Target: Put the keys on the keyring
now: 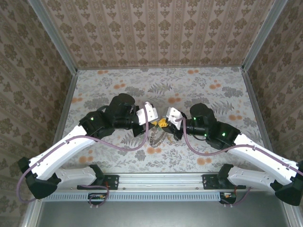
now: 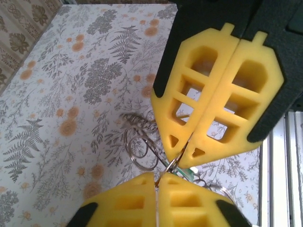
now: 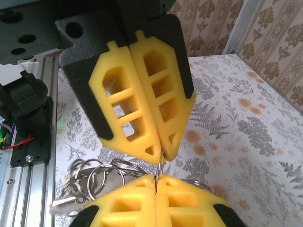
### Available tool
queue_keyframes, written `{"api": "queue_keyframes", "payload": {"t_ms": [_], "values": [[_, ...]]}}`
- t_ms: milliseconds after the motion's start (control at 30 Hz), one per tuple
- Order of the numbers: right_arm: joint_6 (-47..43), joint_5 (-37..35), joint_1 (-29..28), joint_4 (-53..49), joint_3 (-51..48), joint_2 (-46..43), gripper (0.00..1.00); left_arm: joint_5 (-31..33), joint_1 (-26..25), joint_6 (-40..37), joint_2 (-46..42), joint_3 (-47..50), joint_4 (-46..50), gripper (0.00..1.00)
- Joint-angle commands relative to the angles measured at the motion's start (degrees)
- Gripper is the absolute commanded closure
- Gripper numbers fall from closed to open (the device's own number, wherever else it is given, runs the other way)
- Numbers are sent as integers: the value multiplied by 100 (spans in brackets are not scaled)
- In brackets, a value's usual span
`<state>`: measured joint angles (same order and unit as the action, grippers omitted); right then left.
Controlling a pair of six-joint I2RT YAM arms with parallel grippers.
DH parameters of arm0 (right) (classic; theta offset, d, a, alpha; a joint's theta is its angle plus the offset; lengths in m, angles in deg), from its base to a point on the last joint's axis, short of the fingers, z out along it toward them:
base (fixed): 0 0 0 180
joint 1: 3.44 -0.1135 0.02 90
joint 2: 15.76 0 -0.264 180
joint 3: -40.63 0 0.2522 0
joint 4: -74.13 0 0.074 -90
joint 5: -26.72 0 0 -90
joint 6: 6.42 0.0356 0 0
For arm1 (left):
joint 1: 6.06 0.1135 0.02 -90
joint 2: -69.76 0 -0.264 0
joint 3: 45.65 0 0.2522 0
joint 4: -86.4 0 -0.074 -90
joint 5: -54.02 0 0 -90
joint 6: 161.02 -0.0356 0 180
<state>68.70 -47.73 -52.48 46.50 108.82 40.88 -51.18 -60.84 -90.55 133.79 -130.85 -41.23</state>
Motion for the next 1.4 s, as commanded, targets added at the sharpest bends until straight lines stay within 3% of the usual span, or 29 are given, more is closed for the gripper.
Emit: {"api": "queue_keyframes", "payload": {"t_ms": [0, 100, 200, 333, 367, 400, 433, 633, 833, 1133, 1367], "values": [[-76, 340, -99, 175, 316, 22, 100, -175, -23, -53, 44, -120, -51, 98], [-69, 377, -100, 171, 313, 31, 100, -247, -16, -35, -10, -109, -22, 96], [-66, 474, -102, 132, 337, 66, 100, -252, -14, -16, -57, -109, -3, 78], [-39, 579, -102, 134, 367, 119, 100, -246, -11, -42, -37, -124, -11, 76], [-25, 606, -102, 122, 375, 127, 100, -263, -14, -55, -20, -133, -20, 80], [-21, 608, -100, 121, 384, 125, 100, -305, -10, -83, 20, -162, -6, 98], [-19, 603, -103, 121, 386, 107, 100, -334, -14, -102, 53, -203, 34, 100], [57, 561, -95, 218, 285, -10, 100, -506, 54, -30, -27, -76, -170, 100], [230, 501, -83, 389, 66, -64, 77, -1227, 516, 582, -652, 490, -1201, 100], [413, 562, 48, 728, -163, -179, 85, -2358, 944, 1241, -1050, 1013, -2192, 100], [501, 613, 83, 1040, -248, -238, 86, -2662, 972, 1437, -1059, 1174, -2478, 100]]}}
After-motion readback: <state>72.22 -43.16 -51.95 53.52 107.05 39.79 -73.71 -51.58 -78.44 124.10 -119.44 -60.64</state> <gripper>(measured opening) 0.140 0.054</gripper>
